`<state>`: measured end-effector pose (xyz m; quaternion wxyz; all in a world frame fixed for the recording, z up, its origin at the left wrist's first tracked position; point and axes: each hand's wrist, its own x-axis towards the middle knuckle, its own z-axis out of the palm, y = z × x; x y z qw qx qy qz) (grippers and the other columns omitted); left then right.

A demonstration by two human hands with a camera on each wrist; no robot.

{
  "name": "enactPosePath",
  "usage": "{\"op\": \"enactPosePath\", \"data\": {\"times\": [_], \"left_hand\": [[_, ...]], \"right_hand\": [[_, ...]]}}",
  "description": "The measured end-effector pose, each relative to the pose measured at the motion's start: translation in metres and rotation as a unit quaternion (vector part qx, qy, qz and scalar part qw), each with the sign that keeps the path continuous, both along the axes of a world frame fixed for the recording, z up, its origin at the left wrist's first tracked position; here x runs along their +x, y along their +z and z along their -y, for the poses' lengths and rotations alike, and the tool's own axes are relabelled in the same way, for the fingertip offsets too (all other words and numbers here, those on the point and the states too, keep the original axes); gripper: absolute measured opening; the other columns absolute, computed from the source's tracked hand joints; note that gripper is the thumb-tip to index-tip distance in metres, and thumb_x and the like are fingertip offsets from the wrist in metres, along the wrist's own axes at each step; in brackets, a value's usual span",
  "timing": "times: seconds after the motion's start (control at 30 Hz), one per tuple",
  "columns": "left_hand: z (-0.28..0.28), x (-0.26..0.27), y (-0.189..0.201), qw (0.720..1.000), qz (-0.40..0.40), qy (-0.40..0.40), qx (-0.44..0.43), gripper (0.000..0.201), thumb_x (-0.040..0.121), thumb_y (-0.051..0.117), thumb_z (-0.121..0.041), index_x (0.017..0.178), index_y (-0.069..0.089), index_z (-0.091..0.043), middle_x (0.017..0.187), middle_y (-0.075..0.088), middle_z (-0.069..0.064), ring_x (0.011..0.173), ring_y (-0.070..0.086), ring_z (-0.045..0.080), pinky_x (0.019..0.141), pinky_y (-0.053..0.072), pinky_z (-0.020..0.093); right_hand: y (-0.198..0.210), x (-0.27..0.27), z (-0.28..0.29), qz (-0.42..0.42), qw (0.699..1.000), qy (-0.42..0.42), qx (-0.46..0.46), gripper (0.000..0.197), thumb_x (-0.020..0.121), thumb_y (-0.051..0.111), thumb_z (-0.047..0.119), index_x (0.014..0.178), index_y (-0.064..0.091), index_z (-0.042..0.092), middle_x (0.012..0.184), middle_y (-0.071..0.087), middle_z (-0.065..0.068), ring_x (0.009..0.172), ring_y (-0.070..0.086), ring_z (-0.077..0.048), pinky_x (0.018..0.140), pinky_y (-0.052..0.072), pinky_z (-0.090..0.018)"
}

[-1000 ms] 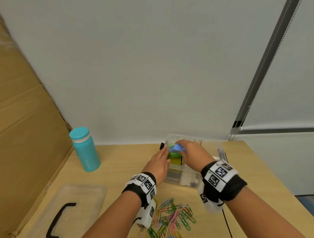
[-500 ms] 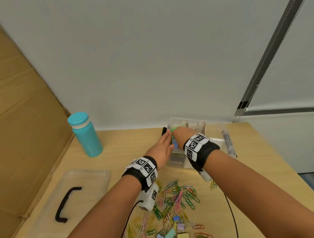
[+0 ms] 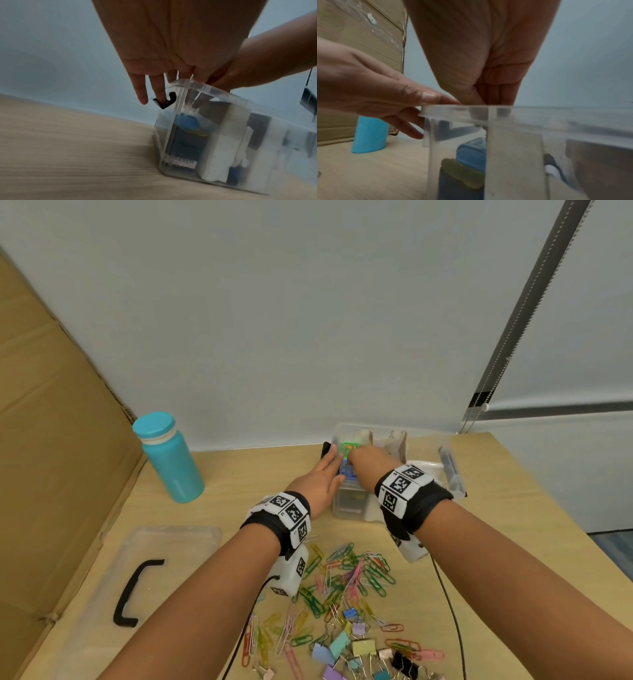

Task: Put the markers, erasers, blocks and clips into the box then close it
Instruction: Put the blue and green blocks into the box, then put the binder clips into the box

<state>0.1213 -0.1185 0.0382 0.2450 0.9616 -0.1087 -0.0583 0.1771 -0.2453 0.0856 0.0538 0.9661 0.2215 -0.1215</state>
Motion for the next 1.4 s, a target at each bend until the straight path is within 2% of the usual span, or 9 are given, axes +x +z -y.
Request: {"op": "enactPosePath", "data": {"times": [0.1, 0.3, 0.43, 0.53, 0.63, 0.73, 1.03, 1.3, 1.4], "left_hand": [[0.005, -0.005, 0.005, 0.999, 0.010, 0.032, 0.041, 0.056, 0.101, 0.025, -0.037, 0.152, 0.006, -0.021, 0.159, -0.011, -0.009, 0.132, 0.044, 0.020, 0.096, 0.049, 0.043], [0.012, -0.061, 0.017, 0.992, 0.119, 0.050, -0.012, 0.069, 0.092, 0.051, -0.030, 0.150, 0.013, -0.023, 0.154, 0.018, -0.003, 0.133, 0.035, 0.020, 0.108, 0.039, 0.037], [0.019, -0.116, -0.007, 0.998, -0.024, -0.047, 0.016, 0.052, 0.092, 0.053, -0.035, 0.138, 0.033, -0.025, 0.135, 0.038, -0.004, 0.114, 0.051, 0.015, 0.093, 0.048, 0.035], [0.024, -0.144, -0.027, 0.980, -0.083, -0.155, 0.097, 0.035, 0.090, 0.055, -0.033, 0.123, 0.049, -0.023, 0.127, 0.044, -0.002, 0.105, 0.053, 0.019, 0.082, 0.045, 0.031], [0.026, -0.157, -0.038, 0.964, -0.112, -0.194, 0.143, 0.041, 0.090, 0.057, -0.030, 0.128, 0.046, -0.021, 0.130, 0.042, 0.000, 0.112, 0.051, 0.023, 0.088, 0.045, 0.034], [0.029, -0.156, -0.042, 0.961, -0.107, -0.199, 0.157, 0.044, 0.088, 0.059, -0.023, 0.130, 0.046, -0.021, 0.133, 0.041, 0.000, 0.114, 0.051, 0.024, 0.091, 0.047, 0.037], [0.030, -0.149, -0.043, 0.964, -0.096, -0.168, 0.181, 0.039, 0.084, 0.063, -0.020, 0.120, 0.049, -0.015, 0.122, 0.043, 0.003, 0.099, 0.055, 0.027, 0.073, 0.041, 0.032], [-0.003, -0.151, -0.037, 0.994, -0.074, -0.081, 0.001, 0.024, 0.081, 0.066, -0.018, 0.079, 0.044, -0.027, 0.089, 0.052, -0.009, 0.078, 0.053, 0.014, 0.065, 0.042, 0.018], [-0.011, -0.154, -0.029, 0.995, -0.076, -0.054, -0.045, 0.024, 0.081, 0.060, -0.014, 0.074, 0.040, -0.025, 0.078, 0.052, -0.008, 0.068, 0.051, 0.005, 0.063, 0.045, 0.023]], "right_hand": [[-0.002, -0.025, 0.019, 0.071, 0.990, 0.006, 0.120, 0.037, 0.090, 0.048, -0.002, 0.125, 0.054, 0.008, 0.120, 0.057, -0.011, 0.106, 0.060, -0.029, 0.083, 0.050, -0.037], [-0.019, -0.098, 0.046, 0.231, 0.913, 0.038, 0.333, 0.020, 0.089, 0.054, 0.009, 0.108, 0.057, 0.013, 0.107, 0.054, -0.001, 0.099, 0.050, -0.019, 0.076, 0.046, -0.028], [-0.048, -0.130, 0.063, 0.144, 0.938, 0.027, 0.315, 0.014, 0.087, 0.055, 0.013, 0.100, 0.054, 0.017, 0.097, 0.054, 0.003, 0.086, 0.051, -0.014, 0.071, 0.045, -0.026], [-0.067, -0.147, 0.073, -0.073, 0.966, 0.004, 0.248, 0.008, 0.087, 0.056, 0.017, 0.093, 0.056, 0.022, 0.094, 0.057, 0.003, 0.084, 0.056, -0.017, 0.075, 0.050, -0.034], [-0.083, -0.165, 0.074, -0.203, 0.962, 0.017, 0.184, 0.020, 0.082, 0.063, 0.014, 0.084, 0.056, 0.032, 0.094, 0.056, 0.006, 0.087, 0.056, -0.015, 0.075, 0.045, -0.025], [-0.093, -0.172, 0.071, -0.189, 0.966, 0.013, 0.177, 0.025, 0.079, 0.067, 0.015, 0.099, 0.060, 0.028, 0.099, 0.050, 0.005, 0.089, 0.050, -0.013, 0.079, 0.040, -0.024], [-0.096, -0.177, 0.073, -0.176, 0.965, -0.007, 0.195, 0.011, 0.081, 0.067, 0.016, 0.089, 0.063, 0.023, 0.095, 0.053, 0.003, 0.082, 0.051, -0.014, 0.073, 0.041, -0.024], [-0.099, -0.174, 0.079, -0.185, 0.934, -0.072, 0.298, 0.024, 0.085, 0.064, 0.009, 0.071, 0.065, 0.029, 0.082, 0.061, 0.012, 0.078, 0.057, -0.003, 0.064, 0.039, -0.010], [-0.094, -0.170, 0.081, -0.187, 0.893, -0.131, 0.389, 0.009, 0.088, 0.061, 0.011, 0.083, 0.068, 0.015, 0.083, 0.062, 0.009, 0.073, 0.057, -0.003, 0.066, 0.045, -0.015]]}}
